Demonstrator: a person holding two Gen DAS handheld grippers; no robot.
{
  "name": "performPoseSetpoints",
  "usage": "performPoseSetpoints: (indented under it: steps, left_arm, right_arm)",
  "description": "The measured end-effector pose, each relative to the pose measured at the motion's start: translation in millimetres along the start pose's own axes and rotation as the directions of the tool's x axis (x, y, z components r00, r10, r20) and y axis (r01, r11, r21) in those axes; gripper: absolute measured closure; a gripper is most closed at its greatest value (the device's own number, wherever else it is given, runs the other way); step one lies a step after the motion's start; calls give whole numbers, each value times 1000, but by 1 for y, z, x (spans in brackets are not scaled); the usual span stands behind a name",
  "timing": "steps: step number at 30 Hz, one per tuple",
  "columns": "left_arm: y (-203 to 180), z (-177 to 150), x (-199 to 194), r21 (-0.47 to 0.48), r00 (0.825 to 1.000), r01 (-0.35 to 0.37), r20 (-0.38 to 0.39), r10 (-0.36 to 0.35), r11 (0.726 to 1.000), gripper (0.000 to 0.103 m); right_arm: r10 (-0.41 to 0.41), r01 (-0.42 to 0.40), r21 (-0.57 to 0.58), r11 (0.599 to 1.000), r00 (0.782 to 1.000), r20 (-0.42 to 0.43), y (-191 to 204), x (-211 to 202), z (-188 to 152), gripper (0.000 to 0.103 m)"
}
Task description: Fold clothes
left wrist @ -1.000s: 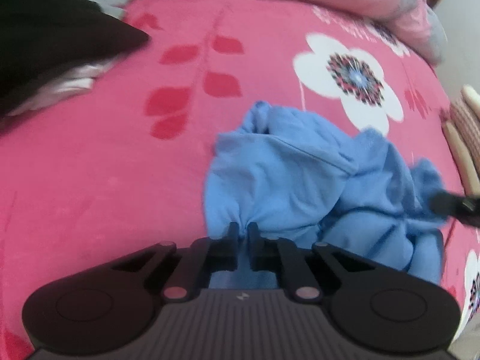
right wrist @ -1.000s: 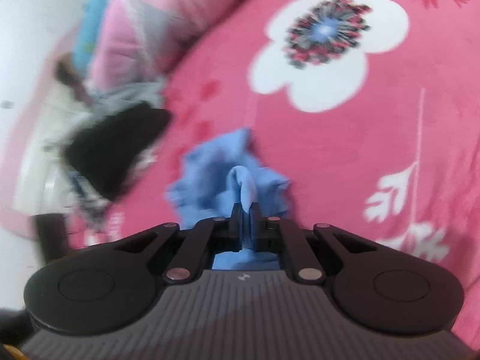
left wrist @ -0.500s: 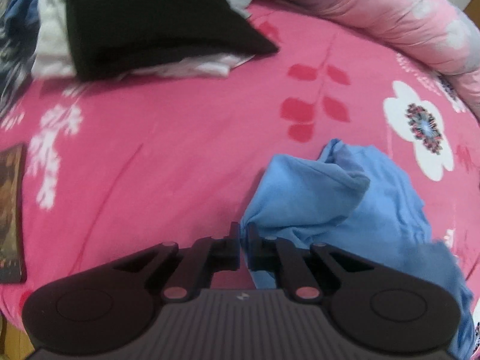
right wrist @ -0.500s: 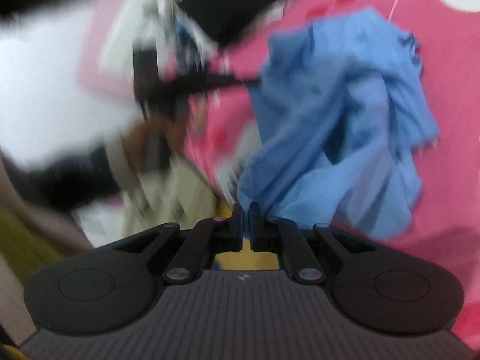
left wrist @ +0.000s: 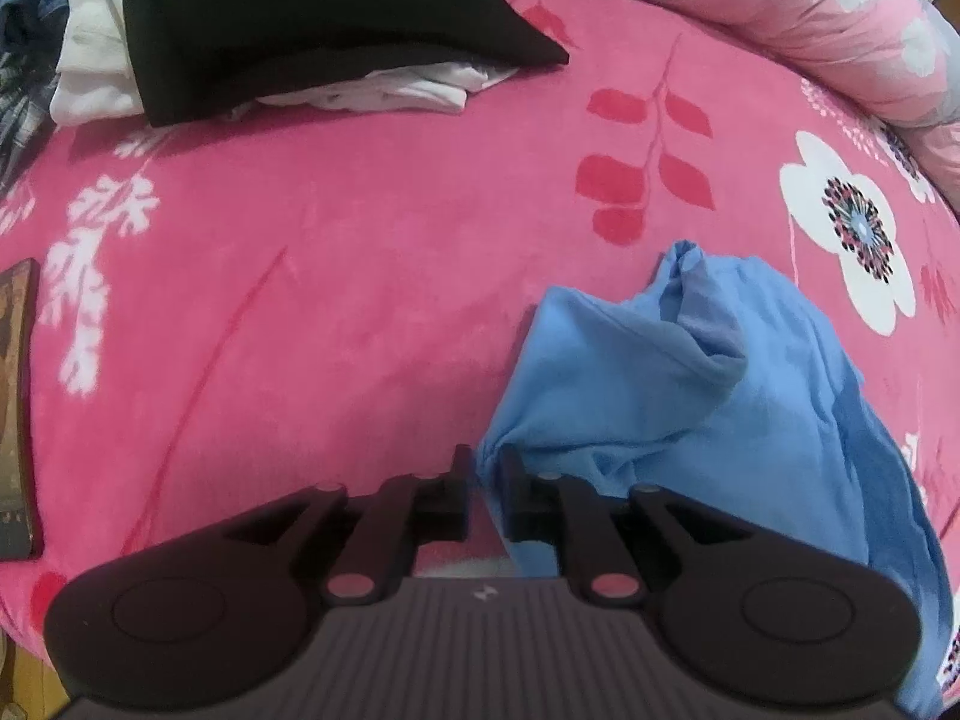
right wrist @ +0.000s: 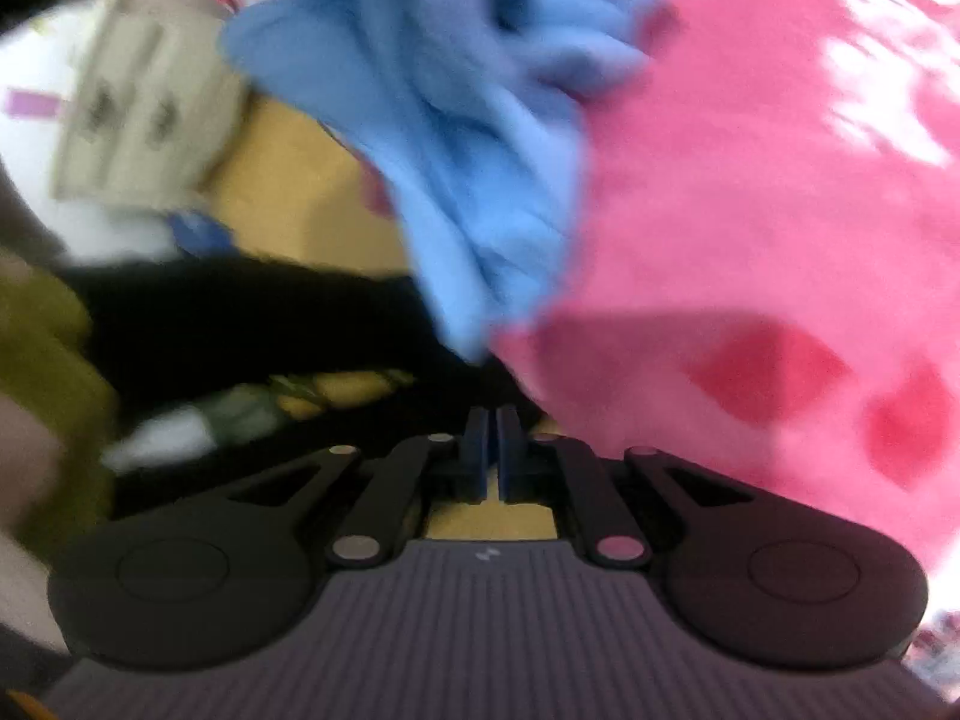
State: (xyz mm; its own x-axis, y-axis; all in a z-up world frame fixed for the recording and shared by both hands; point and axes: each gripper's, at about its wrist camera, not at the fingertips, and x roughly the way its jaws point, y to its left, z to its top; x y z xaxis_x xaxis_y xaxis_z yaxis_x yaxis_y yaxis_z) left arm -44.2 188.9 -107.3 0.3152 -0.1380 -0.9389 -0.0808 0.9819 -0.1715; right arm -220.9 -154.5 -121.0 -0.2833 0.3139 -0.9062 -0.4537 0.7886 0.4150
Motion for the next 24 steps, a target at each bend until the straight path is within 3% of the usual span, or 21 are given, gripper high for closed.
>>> performPoseSetpoints:
  steps: [2, 3, 5, 6, 8, 10, 11, 13, 14, 15, 17, 18, 19, 20, 24]
  left_arm:
    - [2, -1, -10, 8, 1000, 7, 19, -7, 1000, 74]
    - [2, -2, -17, 12, 999, 10, 35, -10, 1000, 71]
    - [2, -2, -30, 26, 998, 21, 63, -22, 999, 62]
    - [1, -2, -34, 29, 997, 33, 70, -35, 999, 61]
    - [-2, -1, -43, 38, 994, 68, 82, -71, 997, 60]
    - [-12, 1, -48, 50, 990, 116, 78, -119, 992, 55]
    - [-18, 1, -50, 54, 985, 153, 71, -156, 987, 53]
    - [-30, 2, -49, 55, 971, 232, 47, -235, 971, 48]
    - [-36, 3, -47, 53, 960, 277, 23, -279, 959, 45]
    - [-43, 3, -44, 48, 949, 315, 1, -315, 948, 44]
    - [-52, 2, -35, 14, 923, 383, -45, -382, 924, 41]
    - [-57, 2, -30, -12, 906, 418, -71, -418, 908, 41]
    - [-61, 2, -24, -36, 888, 449, -98, -450, 893, 40]
    - [-66, 2, -19, -53, 867, 480, -126, -483, 875, 40]
    - [-77, 6, -6, -81, 819, 541, -174, -547, 837, 36]
  right_arm:
    - [-70, 68, 56, 996, 997, 18, -14, -14, -9, 102]
    - [-89, 84, 102, 991, 995, 41, -23, -23, -12, 102]
    - [-74, 32, 227, 973, 981, 180, -40, -49, -11, 99]
    - [-69, -9, 288, 958, 963, 261, -48, -63, -10, 98]
    - [-59, -111, 374, 921, 909, 414, -61, -87, -4, 97]
    - [-7, -237, 377, 895, 839, 544, -66, -99, 15, 91]
    - [18, -292, 368, 883, 804, 594, -67, -101, 26, 84]
    - [69, -382, 337, 861, 744, 665, -67, -100, 51, 44]
    - [82, -404, 325, 855, 725, 684, -67, -97, 64, 40]
    - [81, -401, 322, 858, 724, 685, -66, -92, 76, 39]
    - [32, -338, 346, 875, 754, 656, -62, -77, 101, 40]
    - [14, -313, 355, 881, 768, 640, -59, -69, 109, 53]
    - [11, -302, 357, 884, 776, 630, -58, -63, 113, 89]
    - [16, -298, 347, 889, 778, 628, -55, -58, 115, 99]
    - [94, -290, 196, 937, 747, 658, -21, -59, 118, 100]
